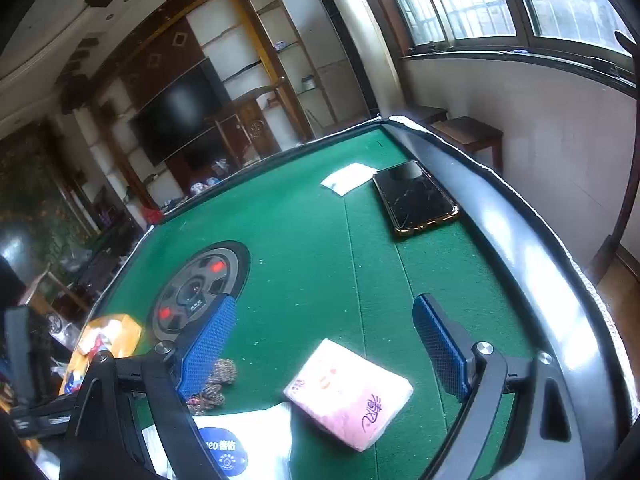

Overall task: Organize soft objects
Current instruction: 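Grasp the brown knit hat with the left gripper, then carry the hat over the box with the left gripper while the right grasps the pink tissue pack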

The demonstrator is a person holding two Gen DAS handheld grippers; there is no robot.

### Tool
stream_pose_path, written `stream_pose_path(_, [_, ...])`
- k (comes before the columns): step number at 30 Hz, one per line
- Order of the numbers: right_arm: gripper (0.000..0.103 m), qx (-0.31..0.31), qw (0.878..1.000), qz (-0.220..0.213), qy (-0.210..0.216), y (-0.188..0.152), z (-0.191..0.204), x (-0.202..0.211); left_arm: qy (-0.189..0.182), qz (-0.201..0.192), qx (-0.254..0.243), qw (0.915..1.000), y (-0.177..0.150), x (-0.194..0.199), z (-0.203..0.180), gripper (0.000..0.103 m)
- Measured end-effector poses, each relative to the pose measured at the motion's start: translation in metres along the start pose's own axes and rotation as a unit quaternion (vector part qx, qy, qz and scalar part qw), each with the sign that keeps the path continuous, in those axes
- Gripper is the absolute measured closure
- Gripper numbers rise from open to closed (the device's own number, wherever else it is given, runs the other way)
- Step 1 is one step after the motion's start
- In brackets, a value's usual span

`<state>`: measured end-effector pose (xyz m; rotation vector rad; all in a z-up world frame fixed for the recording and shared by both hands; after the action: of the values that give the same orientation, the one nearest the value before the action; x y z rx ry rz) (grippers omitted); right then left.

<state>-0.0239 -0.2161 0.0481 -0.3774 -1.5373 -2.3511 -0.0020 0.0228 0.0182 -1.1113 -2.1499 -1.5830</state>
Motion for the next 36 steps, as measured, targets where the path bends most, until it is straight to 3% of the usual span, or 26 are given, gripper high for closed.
stream_pose_path(3, [0.016,-0.003,1.0,0.003,-0.001,0.0,-0.002,0.0,-0.006,0.018,-0.025,0.9995,-0.004,-0.022,-0.013,0.024])
stream_pose_path(6, [0.016,-0.006,1.0,0.003,-0.003,0.001,-0.003,0.0,0.018,0.039,-0.064,0.997,-0.012,-0.038,-0.021,0.025])
stream_pose_path(7, [0.016,-0.007,1.0,0.004,-0.005,0.001,-0.003,-0.001,0.02,0.047,-0.074,0.996,-0.015,-0.041,-0.023,0.031])
stream_pose_path(11, [0.016,-0.006,1.0,0.012,-0.015,0.001,-0.005,-0.007,0.004,0.043,-0.048,0.9979,-0.013,-0.025,-0.011,0.035])
stream_pose_path(15, [0.016,0.001,0.999,0.03,-0.029,-0.004,-0.009,-0.015,-0.015,0.009,-0.013,0.9998,-0.002,0.018,0.005,0.035])
stream_pose_path(19, [0.016,0.017,0.997,0.053,-0.051,-0.014,-0.013,-0.023,-0.038,-0.038,0.019,0.9984,0.003,0.085,0.022,0.035])
stream_pose_path(23, [0.016,0.031,0.994,0.076,-0.07,-0.024,-0.019,-0.032,-0.036,-0.085,0.041,0.9949,-0.003,0.15,0.049,0.035])
stream_pose_path(27, [0.016,0.032,0.991,0.104,-0.075,-0.035,-0.022,-0.039,0.002,-0.126,0.065,0.9899,-0.015,0.201,0.087,0.035])
stream_pose_path(30, [0.016,0.025,0.989,0.119,-0.088,-0.04,-0.024,-0.038,0.051,-0.15,0.078,0.9844,-0.027,0.233,0.124,0.035])
stream_pose_path(36, [0.016,0.073,0.98,0.145,-0.113,-0.046,-0.002,-0.032,0.122,-0.168,0.121,0.9707,-0.052,0.271,0.196,0.035])
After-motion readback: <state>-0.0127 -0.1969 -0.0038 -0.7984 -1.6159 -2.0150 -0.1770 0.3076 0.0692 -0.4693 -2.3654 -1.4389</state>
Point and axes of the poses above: each gripper's, at about its wrist camera, not at the fingertips, and x roughly against the way its jaws point, z to its left, y to its top, the point moved 5 cm from there along -x, roughly the way its jaws point, and after that the axes turned 13 degrees about -z, right-handed, at the moved point
